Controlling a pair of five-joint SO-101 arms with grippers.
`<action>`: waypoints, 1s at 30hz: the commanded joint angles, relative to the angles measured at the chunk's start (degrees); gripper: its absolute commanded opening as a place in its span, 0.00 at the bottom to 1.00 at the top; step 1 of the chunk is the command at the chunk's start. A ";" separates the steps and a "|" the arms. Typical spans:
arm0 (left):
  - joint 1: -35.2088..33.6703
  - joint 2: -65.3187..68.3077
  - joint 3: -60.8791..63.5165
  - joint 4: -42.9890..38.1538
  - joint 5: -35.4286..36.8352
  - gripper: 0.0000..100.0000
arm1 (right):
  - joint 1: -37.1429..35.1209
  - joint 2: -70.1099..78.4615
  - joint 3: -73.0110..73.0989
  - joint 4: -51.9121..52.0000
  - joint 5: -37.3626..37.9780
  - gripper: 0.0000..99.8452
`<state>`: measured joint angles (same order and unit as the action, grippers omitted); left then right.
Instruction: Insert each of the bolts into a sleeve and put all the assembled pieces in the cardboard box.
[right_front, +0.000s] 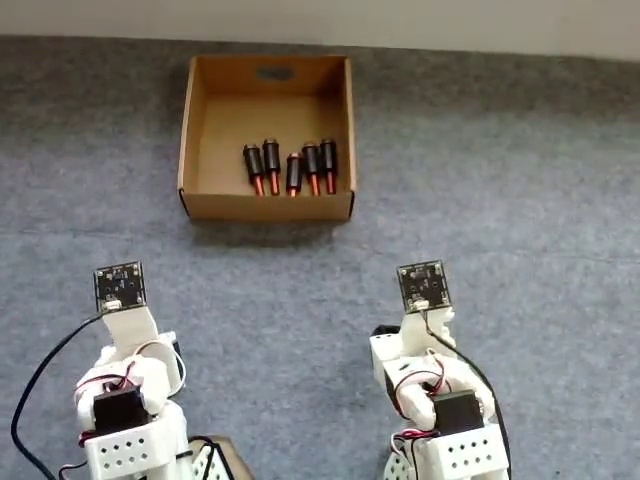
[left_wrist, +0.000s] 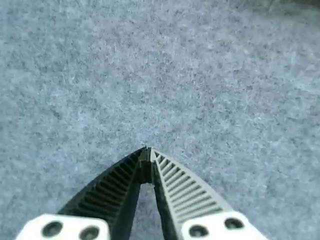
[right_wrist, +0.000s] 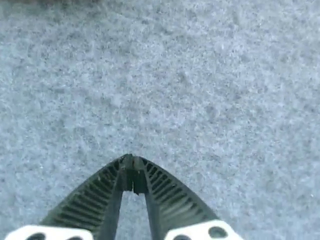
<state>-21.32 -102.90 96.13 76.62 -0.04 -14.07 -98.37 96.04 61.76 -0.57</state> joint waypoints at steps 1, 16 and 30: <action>0.48 0.22 1.10 -0.26 0.35 0.01 | 0.48 -0.31 7.16 0.04 -0.53 0.01; 0.75 0.13 1.10 -0.18 0.35 0.01 | 0.75 -4.88 7.08 0.22 -0.35 0.01; 12.62 -1.36 1.10 0.18 0.35 0.01 | 0.66 -6.55 6.99 9.36 -0.35 0.01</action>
<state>-9.71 -103.87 96.13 76.70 -0.13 -13.80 -104.35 96.04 70.29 -0.57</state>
